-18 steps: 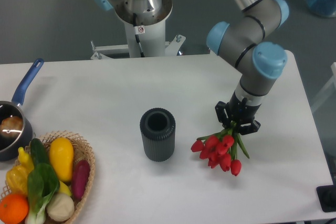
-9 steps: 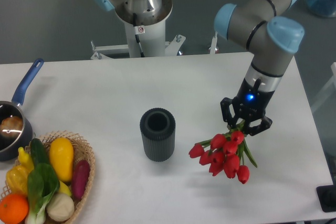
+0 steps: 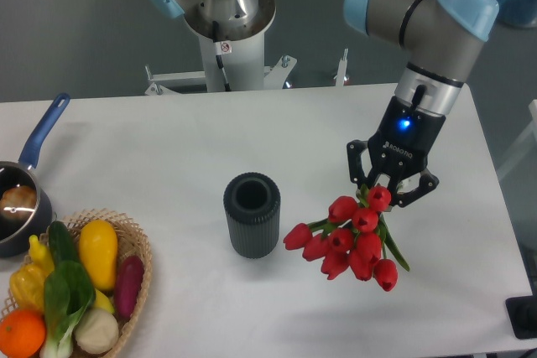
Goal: Pick up the flowers from the table
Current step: 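Lift the gripped tulip bouquet up off the table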
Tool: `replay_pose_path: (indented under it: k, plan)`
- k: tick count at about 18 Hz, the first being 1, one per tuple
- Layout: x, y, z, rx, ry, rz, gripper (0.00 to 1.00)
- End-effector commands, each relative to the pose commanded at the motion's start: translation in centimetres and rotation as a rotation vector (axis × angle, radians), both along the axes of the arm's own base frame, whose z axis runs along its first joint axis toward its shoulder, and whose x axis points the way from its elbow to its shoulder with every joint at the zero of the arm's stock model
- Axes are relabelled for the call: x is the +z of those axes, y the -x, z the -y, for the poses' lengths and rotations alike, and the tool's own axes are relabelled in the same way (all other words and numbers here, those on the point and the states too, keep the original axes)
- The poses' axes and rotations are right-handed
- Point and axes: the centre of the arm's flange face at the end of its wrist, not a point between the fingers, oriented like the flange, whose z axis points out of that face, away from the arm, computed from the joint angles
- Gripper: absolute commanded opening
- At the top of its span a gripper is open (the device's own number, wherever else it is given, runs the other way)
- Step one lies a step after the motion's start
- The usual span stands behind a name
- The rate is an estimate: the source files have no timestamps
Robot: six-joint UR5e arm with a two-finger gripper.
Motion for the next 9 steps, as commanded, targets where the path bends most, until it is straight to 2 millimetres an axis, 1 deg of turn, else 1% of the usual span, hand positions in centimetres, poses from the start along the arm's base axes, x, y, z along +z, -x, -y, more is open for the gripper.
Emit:
replay_pose_path:
  k: [2,6,9]
  plan:
    - [0.9,-0.4,-0.1,-0.003,-0.050,0.027,0.30]
    - [1.8,-0.6,-0.2,-0.022,-0.141,0.069,0.30]
    - [2.8,-1.1,0.2,-0.004,-0.159,0.089,0.30]
